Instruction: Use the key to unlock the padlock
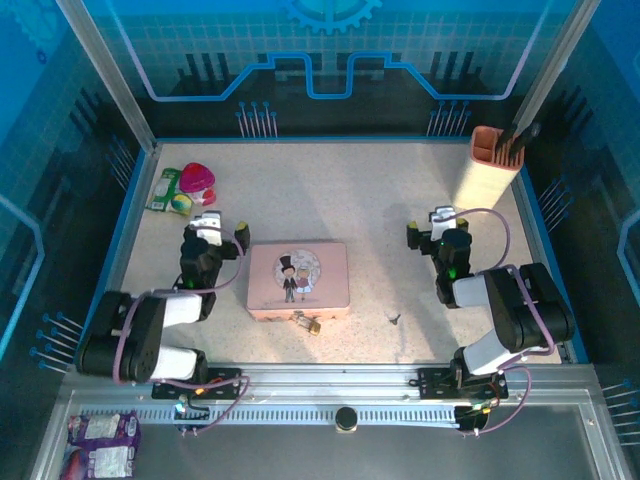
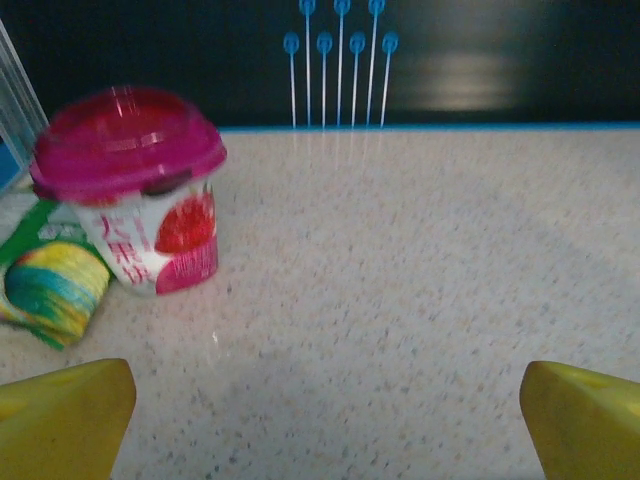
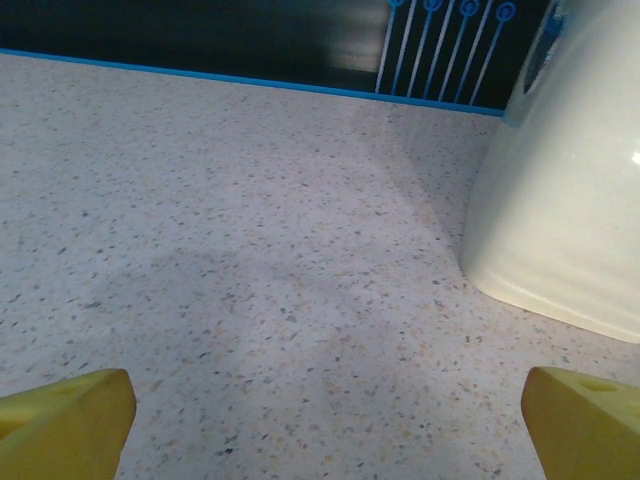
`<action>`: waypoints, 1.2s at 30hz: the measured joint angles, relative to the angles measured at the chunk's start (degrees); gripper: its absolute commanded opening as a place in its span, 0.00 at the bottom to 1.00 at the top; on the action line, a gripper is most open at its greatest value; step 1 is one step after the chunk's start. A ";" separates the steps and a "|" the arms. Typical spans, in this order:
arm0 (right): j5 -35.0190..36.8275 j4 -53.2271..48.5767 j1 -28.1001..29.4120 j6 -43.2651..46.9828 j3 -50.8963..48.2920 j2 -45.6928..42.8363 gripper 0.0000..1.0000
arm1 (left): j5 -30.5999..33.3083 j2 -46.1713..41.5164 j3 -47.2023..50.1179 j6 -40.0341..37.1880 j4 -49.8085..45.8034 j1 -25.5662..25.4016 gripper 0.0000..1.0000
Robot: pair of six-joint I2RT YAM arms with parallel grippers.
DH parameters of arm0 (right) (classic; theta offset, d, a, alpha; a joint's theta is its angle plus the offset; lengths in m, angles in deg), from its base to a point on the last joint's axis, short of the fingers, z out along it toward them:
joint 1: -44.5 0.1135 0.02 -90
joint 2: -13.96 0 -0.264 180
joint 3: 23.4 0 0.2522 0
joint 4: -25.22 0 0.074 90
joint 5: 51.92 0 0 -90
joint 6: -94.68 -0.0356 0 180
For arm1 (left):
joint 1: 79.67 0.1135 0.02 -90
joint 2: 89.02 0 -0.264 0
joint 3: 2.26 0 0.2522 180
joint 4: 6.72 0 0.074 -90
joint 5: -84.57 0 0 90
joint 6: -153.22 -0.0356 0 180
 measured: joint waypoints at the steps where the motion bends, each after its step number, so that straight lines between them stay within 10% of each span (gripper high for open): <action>1: 0.13 0.00 0.35 0.17 -0.37 -0.37 1.00 | 0.02 -2.97 -0.44 0.07 -2.84 -0.15 0.99; 10: 5.51 -3.74 5.68 2.54 -2.91 -16.35 1.00 | 4.48 -27.36 -11.23 9.49 -30.51 -0.37 0.99; 21: 1.90 -46.27 4.59 -16.68 10.69 -53.51 1.00 | 11.87 -42.01 -26.38 41.11 -67.54 0.07 0.99; 31: -12.70 -73.77 1.99 -27.28 18.82 -55.43 1.00 | -10.14 -42.64 -27.10 39.34 -77.35 -0.04 0.99; 36: -10.78 -85.09 9.60 -30.56 20.17 -50.99 1.00 | -15.41 -40.61 -26.95 38.32 -81.07 -8.39 0.99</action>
